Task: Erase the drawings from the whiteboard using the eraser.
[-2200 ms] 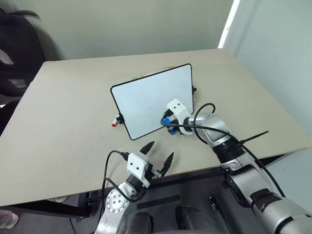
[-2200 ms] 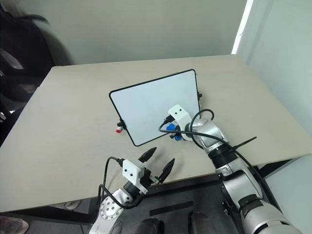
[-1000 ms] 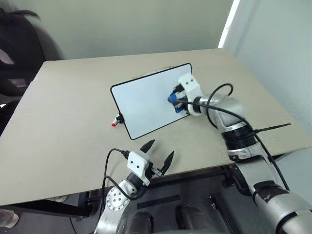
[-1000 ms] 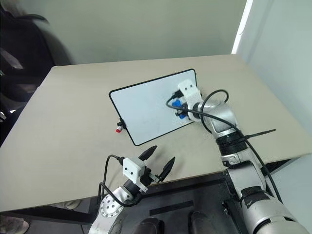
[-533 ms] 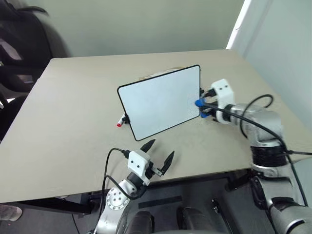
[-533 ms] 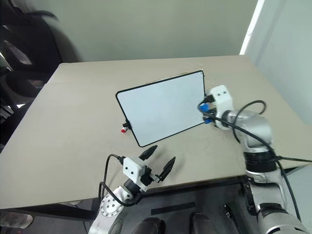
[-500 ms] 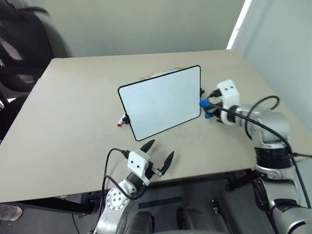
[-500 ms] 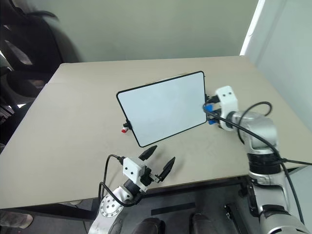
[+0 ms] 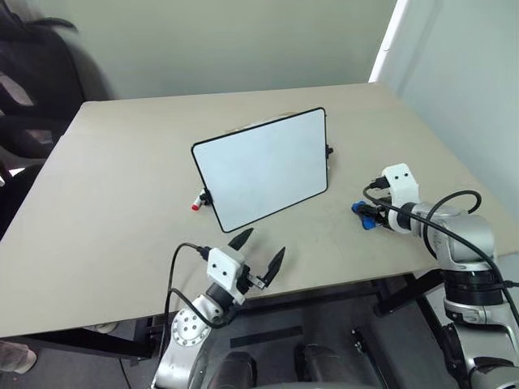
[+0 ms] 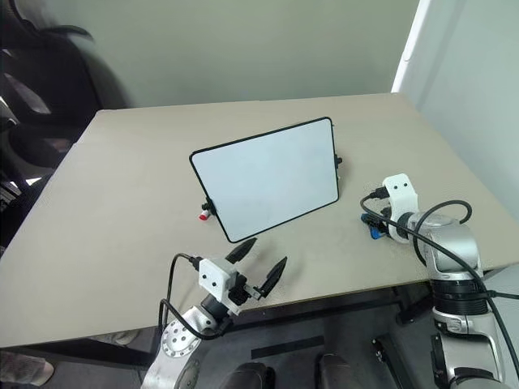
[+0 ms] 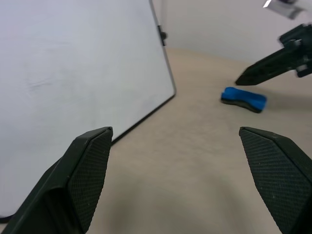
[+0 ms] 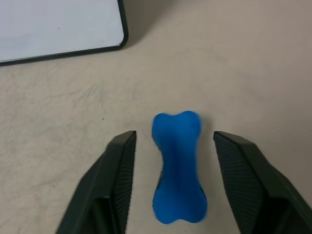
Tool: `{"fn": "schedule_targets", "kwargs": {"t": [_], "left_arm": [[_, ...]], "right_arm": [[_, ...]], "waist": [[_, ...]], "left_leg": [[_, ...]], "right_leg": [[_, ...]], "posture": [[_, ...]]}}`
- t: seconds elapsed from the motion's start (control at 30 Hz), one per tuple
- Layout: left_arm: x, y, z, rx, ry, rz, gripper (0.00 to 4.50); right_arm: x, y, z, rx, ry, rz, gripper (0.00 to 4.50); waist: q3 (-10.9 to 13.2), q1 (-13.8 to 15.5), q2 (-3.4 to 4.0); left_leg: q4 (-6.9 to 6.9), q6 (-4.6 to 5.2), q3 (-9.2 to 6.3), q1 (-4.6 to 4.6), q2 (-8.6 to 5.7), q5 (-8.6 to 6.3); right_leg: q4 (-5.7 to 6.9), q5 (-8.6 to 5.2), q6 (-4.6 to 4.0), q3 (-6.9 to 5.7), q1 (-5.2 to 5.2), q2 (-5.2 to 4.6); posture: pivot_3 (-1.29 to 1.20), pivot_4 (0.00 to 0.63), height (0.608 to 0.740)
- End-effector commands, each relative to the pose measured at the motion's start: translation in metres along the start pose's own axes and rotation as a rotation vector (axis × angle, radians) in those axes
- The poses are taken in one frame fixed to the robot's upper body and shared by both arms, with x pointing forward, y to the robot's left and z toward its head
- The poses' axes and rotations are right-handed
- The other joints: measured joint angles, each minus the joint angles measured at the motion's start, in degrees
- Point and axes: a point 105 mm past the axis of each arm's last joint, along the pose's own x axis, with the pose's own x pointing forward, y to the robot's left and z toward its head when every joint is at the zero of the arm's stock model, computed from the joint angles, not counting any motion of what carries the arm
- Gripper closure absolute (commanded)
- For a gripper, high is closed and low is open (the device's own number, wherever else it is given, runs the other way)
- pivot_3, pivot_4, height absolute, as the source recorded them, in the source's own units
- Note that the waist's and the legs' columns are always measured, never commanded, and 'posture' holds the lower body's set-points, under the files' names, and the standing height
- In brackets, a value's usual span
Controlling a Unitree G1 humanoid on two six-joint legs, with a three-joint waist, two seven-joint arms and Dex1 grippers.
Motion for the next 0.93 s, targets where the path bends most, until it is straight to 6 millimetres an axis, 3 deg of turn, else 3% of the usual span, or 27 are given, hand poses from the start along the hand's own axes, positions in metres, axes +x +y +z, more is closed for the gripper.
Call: {"fn": "schedule_targets", "kwargs": {"t": [0.03, 0.3, 0.73, 0.93], "left_arm": [[0.001, 0.006, 0.022, 0.037, -0.086, 0.02, 0.0], [-0.002, 0.026, 0.038, 0.059, -0.125, 0.06, 0.0], [-0.001, 0.021, 0.048, 0.07, -0.16, 0.042, 0.0], [0.0, 0.012, 0.043, 0.072, -0.139, 0.01, 0.0]], "right_arm": [[-0.018, 0.001, 0.018, -0.062, -0.134, 0.01, 1.88], [-0.023, 0.008, 0.024, -0.072, -0.22, 0.042, 1.88], [-0.018, 0.009, 0.025, -0.103, -0.224, 0.037, 1.88], [-0.021, 0.008, 0.019, -0.115, -0.204, 0.021, 1.88]], "waist": [[-0.02, 0.15, 0.03], [-0.07, 0.13, 0.0], [-0.07, 0.12, -0.02], [-0.08, 0.13, -0.02]], "left_leg": [[0.02, 0.0, 0.0, -0.01, -0.01, 0.02], [0.0, 0.04, 0.02, 0.03, -0.02, 0.01], [0.01, 0.07, 0.01, 0.05, -0.02, -0.01], [0.02, 0.07, 0.01, 0.04, -0.02, 0.0]], "right_leg": [[-0.01, -0.01, 0.02, 0.0, 0.03, -0.01], [-0.02, -0.14, 0.23, 0.08, 0.15, -0.01], [-0.01, -0.15, 0.25, 0.08, 0.18, -0.01], [-0.02, -0.16, 0.25, 0.08, 0.21, -0.01]], "posture": [[0.0, 0.15, 0.739], [0.0, 0.15, 0.739], [0.0, 0.15, 0.739], [0.0, 0.15, 0.739]]}}
